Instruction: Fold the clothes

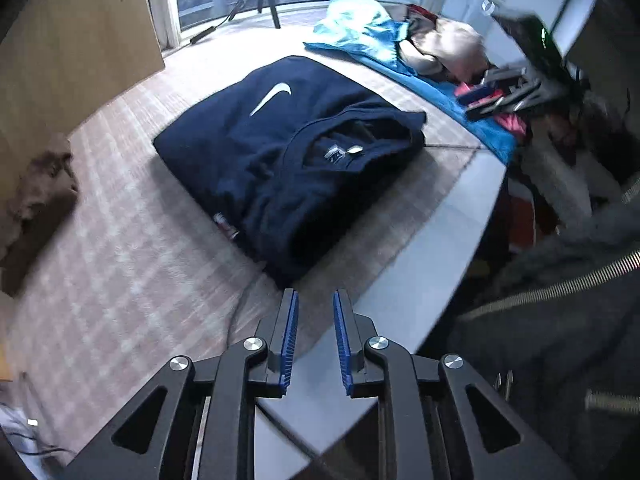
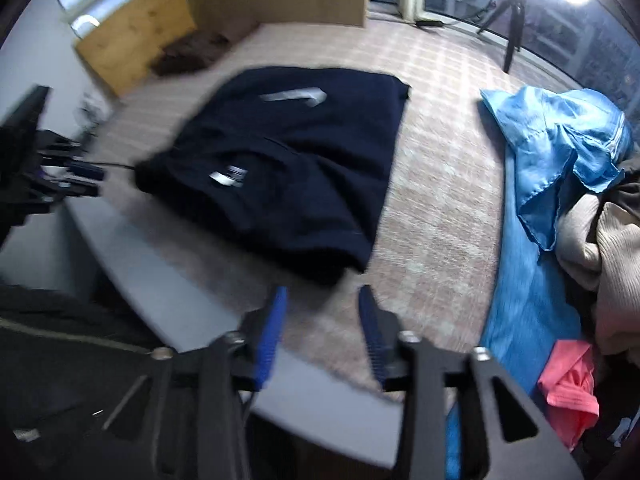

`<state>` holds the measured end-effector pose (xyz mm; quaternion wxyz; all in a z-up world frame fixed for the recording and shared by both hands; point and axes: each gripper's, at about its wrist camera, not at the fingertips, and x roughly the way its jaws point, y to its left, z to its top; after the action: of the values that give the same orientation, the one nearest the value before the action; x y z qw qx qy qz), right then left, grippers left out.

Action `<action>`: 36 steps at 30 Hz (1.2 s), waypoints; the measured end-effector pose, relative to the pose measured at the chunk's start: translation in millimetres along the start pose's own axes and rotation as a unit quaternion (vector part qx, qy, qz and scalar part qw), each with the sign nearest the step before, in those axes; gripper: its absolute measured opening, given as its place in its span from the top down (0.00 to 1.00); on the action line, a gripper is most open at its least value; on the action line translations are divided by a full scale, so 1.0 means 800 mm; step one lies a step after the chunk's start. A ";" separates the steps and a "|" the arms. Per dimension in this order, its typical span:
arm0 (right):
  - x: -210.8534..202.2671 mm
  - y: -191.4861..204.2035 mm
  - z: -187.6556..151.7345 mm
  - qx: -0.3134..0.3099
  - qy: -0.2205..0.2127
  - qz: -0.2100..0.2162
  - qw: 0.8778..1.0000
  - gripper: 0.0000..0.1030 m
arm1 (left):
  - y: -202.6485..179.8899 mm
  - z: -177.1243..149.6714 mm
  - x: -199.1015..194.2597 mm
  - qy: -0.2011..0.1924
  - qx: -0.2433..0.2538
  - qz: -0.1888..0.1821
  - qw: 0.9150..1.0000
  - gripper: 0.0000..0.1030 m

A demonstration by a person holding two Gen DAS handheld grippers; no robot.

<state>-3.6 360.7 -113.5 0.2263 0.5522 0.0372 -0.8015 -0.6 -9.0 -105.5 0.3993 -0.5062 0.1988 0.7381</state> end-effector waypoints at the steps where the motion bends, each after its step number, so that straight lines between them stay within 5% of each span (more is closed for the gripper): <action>1: -0.010 0.000 -0.001 0.006 -0.006 0.015 1.000 0.59 | 0.003 -0.002 -0.008 0.002 -0.001 0.006 1.000 0.82; 5: -0.037 -0.015 -0.006 0.061 -0.043 0.066 0.995 0.56 | 0.019 -0.003 -0.026 -0.005 -0.014 0.024 1.000 0.79; 9: -0.009 -0.030 0.009 0.118 -0.068 0.067 0.988 0.56 | 0.027 0.019 0.013 -0.011 -0.028 0.020 0.999 0.78; 13: -0.006 -0.029 0.060 0.102 -0.108 0.079 0.986 0.56 | 0.060 0.054 0.029 -0.024 -0.054 0.017 0.998 0.78; 15: -0.004 -0.024 0.098 0.069 -0.124 0.041 0.989 0.56 | 0.098 0.080 0.031 -0.039 -0.087 0.023 0.995 0.78; 17: 0.015 -0.047 0.133 0.077 -0.122 0.021 0.989 0.56 | 0.151 0.106 0.042 -0.045 -0.148 0.006 0.988 0.77; 22: 0.085 -0.129 0.196 0.136 -0.084 0.000 0.987 0.56 | 0.254 0.141 0.099 -0.036 -0.295 -0.025 0.955 0.78; 25: 0.123 -0.172 0.213 0.173 -0.056 0.015 0.983 0.56 | 0.270 0.144 0.127 -0.024 -0.320 -0.051 0.946 0.78; 29: 0.151 -0.192 0.218 0.205 -0.051 0.075 0.975 0.56 | 0.265 0.150 0.147 -0.004 -0.312 -0.048 0.949 0.78; 33: 0.175 -0.181 0.233 0.189 -0.033 0.084 0.978 0.57 | 0.253 0.166 0.155 0.007 -0.291 -0.024 0.956 0.76; 36: 0.192 -0.168 0.244 0.167 -0.015 0.084 0.982 0.81 | 0.245 0.179 0.161 0.013 -0.274 -0.007 0.961 0.79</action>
<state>-271.3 371.0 -201.8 0.1982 0.5711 -0.1476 -0.7828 -261.8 22.7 -185.4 0.2476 -0.6076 -0.0097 0.7546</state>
